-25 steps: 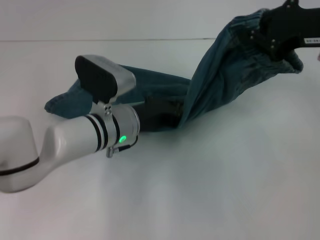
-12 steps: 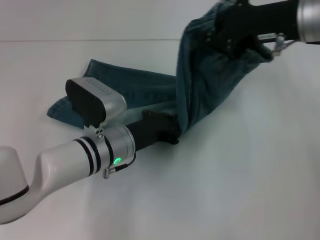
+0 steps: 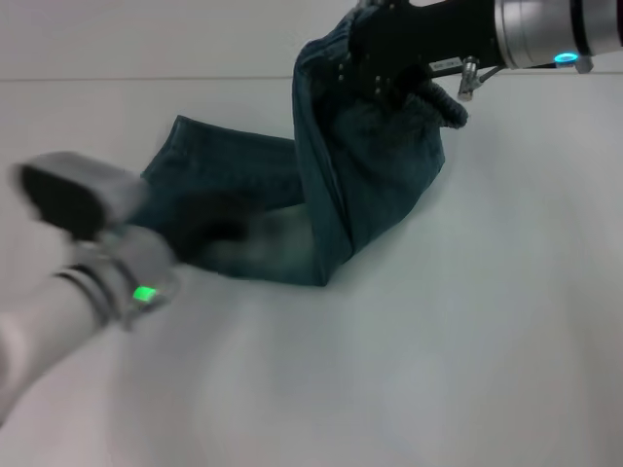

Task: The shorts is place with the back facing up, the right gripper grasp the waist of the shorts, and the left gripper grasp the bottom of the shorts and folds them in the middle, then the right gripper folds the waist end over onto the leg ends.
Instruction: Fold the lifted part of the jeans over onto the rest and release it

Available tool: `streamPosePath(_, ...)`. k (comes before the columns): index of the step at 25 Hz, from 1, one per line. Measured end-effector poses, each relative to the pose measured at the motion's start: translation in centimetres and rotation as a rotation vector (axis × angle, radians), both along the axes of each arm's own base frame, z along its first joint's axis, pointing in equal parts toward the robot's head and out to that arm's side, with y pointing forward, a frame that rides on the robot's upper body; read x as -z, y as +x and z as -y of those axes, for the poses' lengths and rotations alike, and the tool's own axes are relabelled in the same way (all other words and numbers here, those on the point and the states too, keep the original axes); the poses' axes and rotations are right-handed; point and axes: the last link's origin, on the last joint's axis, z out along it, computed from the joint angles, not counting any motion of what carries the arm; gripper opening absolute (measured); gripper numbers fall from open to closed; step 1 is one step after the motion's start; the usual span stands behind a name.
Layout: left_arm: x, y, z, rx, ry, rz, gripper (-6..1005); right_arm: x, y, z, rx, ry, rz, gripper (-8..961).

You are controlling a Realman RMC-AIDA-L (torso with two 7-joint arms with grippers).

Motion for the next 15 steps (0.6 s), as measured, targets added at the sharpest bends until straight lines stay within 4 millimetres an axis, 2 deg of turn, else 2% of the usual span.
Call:
streamPosePath(3, -4.2, -3.2, -0.1, -0.061, 0.189, 0.029, 53, 0.6, -0.4, 0.0, -0.023, -0.019, 0.017, 59)
streamPosePath(7, -9.5, -6.2, 1.6, -0.085, 0.424, 0.115, 57, 2.2, -1.1, 0.4, -0.059, -0.068, 0.054, 60)
streamPosePath(9, -10.2, -6.7, 2.1, -0.083, 0.456, 0.125, 59, 3.1, -1.6, 0.7, -0.083, -0.099, 0.077, 61)
streamPosePath(10, -11.2, -7.3, 3.3, -0.073, 0.508, 0.143, 60, 3.6, -1.8, 0.8, -0.099, -0.116, 0.09, 61)
streamPosePath(15, -11.2, -7.9, 4.8, -0.06, 0.512, 0.154, 65, 6.1, -2.9, 0.5, -0.18, -0.128, 0.139, 63)
